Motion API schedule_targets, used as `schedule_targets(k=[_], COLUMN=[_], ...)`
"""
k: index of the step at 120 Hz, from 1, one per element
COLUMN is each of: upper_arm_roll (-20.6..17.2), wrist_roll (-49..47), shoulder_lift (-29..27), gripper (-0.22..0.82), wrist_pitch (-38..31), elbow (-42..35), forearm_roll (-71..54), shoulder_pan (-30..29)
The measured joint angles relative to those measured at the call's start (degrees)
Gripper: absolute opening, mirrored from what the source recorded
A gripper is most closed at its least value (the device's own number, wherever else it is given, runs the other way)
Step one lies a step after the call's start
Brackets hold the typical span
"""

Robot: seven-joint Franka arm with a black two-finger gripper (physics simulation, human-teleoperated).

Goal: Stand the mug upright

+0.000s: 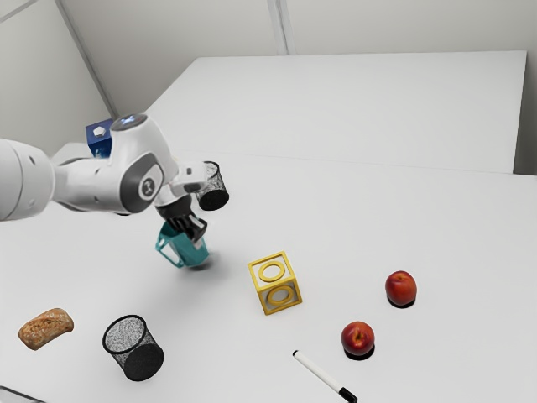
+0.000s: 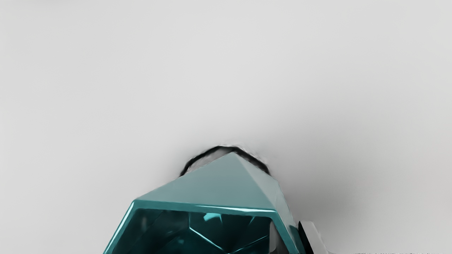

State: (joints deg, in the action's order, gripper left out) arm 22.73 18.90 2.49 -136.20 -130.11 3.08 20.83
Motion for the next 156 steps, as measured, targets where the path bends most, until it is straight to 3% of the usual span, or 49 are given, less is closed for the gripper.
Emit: schedule_targets(k=[23, 36, 59, 90, 118, 138, 156], upper_arm_roll=[0.0, 0.0, 0.0, -0.1, -0.1, -0.1, -0.2], wrist_roll=[-3.0, -4.0, -5.1, -6.1, -7.3, -8.2, -8.8], shoulder_lift=[0.0, 0.0, 0.0, -1.0, -3.3, -2.8, 2.4], gripper=[-0.17, -0.10, 0.07, 0.40, 0.54, 0.57, 0.59], wrist_pitch=[-0.2, -0.2, -0.1, 0.0, 0.9, 3.9, 14.2], elbow=[-0.6, -0.5, -0.4, 0.2, 1.4, 7.9, 24.0], forearm_roll=[-0.2, 0.2, 0.4, 0.5, 0.6, 1.0, 0.9], shoulder_pan=[-2.0, -1.4, -0.4, -1.0, -1.2, -1.6, -2.6])
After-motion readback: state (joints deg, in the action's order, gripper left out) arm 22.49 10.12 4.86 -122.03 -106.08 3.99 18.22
